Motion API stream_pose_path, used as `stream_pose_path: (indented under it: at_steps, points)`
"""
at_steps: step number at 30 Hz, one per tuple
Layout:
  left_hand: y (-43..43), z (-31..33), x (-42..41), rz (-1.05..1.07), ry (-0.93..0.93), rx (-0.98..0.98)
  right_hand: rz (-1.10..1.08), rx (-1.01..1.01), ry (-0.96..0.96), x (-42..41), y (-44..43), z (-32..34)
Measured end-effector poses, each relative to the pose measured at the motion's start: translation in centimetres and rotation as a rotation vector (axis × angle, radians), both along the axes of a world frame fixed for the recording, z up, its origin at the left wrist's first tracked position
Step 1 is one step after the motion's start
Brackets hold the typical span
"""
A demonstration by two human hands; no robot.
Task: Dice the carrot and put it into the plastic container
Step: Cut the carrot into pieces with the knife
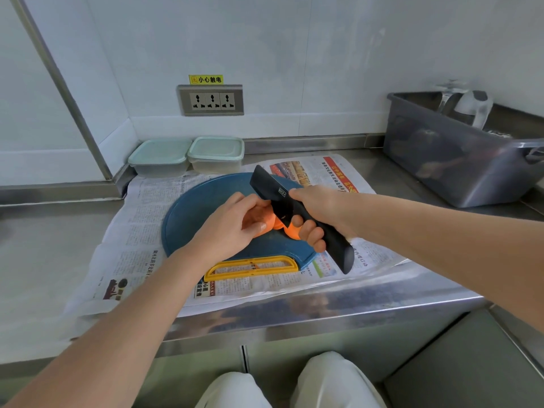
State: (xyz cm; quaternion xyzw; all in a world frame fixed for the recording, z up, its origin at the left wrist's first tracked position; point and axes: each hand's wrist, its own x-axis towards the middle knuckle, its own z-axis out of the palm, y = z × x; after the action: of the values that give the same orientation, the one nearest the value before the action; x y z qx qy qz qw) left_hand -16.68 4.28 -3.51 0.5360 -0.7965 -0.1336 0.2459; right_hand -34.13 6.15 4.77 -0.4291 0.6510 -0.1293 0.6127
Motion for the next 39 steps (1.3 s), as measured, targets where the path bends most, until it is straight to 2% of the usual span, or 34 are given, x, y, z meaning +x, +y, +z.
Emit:
stream_pose_path:
  at_steps: [10, 15, 27, 35, 39]
  points:
    - [-0.6, -0.2, 0.2, -0.014, 0.037, 0.021, -0.002, 0.016, 0.014, 0.8, -1.2, -0.7]
    - [-0.3, -0.5, 0.0, -0.039, 0.082, -0.007, -0.055, 0.007, 0.088, 2.5, -0.9, -3.8]
    - [-0.7, -0.8, 0.8, -0.017, 0.082, -0.027, -0.131, 0.006, -0.048, 2.2, -1.2, -5.7]
    - [-0.5, -0.7, 0.7, 0.001, 0.081, 0.005, -0.085, -0.029, -0.216, -0.2, -1.0, -2.9]
    - [-0.3, -0.5, 0.6, 0.010, 0.069, 0.015, -0.039, -0.045, -0.234, -1.1, -0.9, -1.6]
